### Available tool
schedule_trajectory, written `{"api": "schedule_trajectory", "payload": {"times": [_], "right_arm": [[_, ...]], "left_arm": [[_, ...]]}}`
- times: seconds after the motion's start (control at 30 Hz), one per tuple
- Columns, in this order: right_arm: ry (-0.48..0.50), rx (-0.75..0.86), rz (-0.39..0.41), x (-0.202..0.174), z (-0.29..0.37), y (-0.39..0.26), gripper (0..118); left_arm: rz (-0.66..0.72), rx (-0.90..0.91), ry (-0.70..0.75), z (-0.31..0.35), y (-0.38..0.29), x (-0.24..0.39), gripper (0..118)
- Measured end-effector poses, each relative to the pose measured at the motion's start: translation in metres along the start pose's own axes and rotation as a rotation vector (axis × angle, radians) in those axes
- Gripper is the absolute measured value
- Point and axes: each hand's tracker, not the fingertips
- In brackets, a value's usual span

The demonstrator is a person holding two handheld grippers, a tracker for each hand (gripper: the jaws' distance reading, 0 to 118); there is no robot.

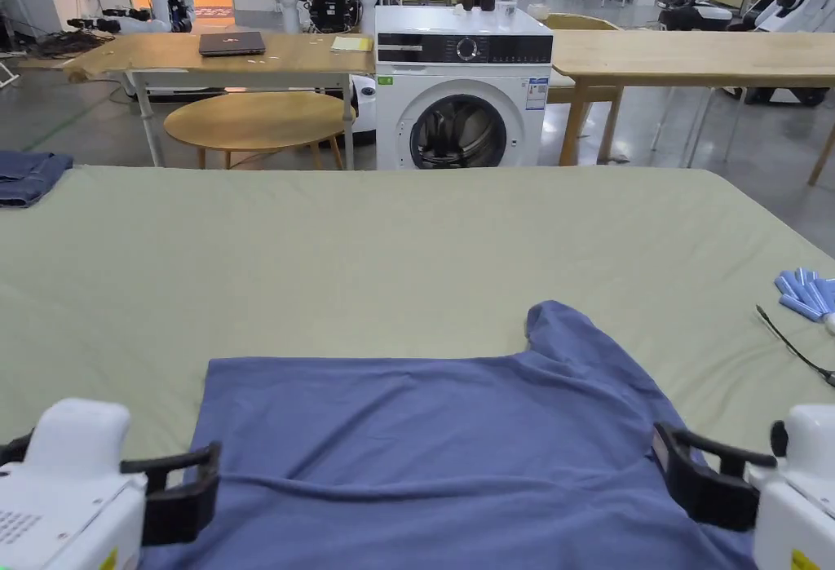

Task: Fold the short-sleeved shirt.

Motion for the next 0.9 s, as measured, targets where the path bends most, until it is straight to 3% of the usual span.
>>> {"api": "schedule_trajectory", "payload": {"times": [0.03, 0.07, 0.1, 0.13, 0.17, 0.23, 0.27, 0.33, 0.47, 0.73, 0.77, 0.8, 0.83, 0.87, 0.9], "right_arm": [[0.018, 0.028, -0.01, -0.011, -0.005, 0.007, 104], [0.024, 0.039, -0.004, -0.02, -0.011, 0.012, 95], [0.024, 0.039, 0.008, -0.029, -0.017, 0.013, 77], [0.03, 0.058, 0.017, -0.036, -0.022, 0.015, 44], [0.036, 0.061, 0.037, -0.042, -0.026, 0.015, 0], [0.003, 0.046, 0.094, -0.051, -0.037, 0.012, 0], [0.011, 0.066, 0.082, -0.052, -0.039, 0.01, 0], [0.049, 0.036, 0.078, -0.05, -0.043, 0.013, 0], [0.043, 0.026, 0.085, -0.046, -0.052, 0.01, 0], [0.018, -0.058, 0.095, -0.032, -0.089, -0.001, 0], [0.011, -0.067, 0.097, -0.029, -0.094, -0.003, 0], [0.005, -0.08, 0.095, -0.025, -0.1, -0.004, 0], [-0.003, -0.092, 0.095, -0.021, -0.105, -0.005, 0], [-0.014, -0.102, 0.094, -0.015, -0.111, -0.005, 0], [-0.022, -0.116, 0.091, -0.01, -0.117, -0.006, 0]], "left_arm": [[0.016, 0.027, -0.022, -0.004, 0.007, 0.009, 111], [0.019, 0.043, -0.035, -0.007, 0.012, 0.015, 106], [0.023, 0.075, -0.033, -0.01, 0.014, 0.023, 93], [0.033, 0.086, -0.037, -0.014, 0.015, 0.029, 57], [0.04, 0.077, -0.046, -0.016, 0.016, 0.032, 0], [0.052, 0.072, -0.039, -0.025, 0.013, 0.038, 0], [0.045, 0.107, -0.014, -0.027, 0.011, 0.036, 0], [0.075, -0.016, -0.066, -0.038, 0.005, 0.032, 0], [0.076, -0.066, -0.034, -0.061, -0.007, 0.016, 0], [0.055, -0.269, 0.035, -0.172, -0.001, -0.022, 0], [0.05, -0.288, 0.059, -0.187, 0.003, -0.027, 15], [0.032, -0.311, 0.092, -0.203, 0.009, -0.031, 52], [0.027, -0.313, 0.102, -0.22, 0.013, -0.036, 97], [0.031, -0.338, 0.109, -0.239, 0.016, -0.042, 118], [0.038, -0.351, 0.104, -0.258, 0.02, -0.047, 117]]}}
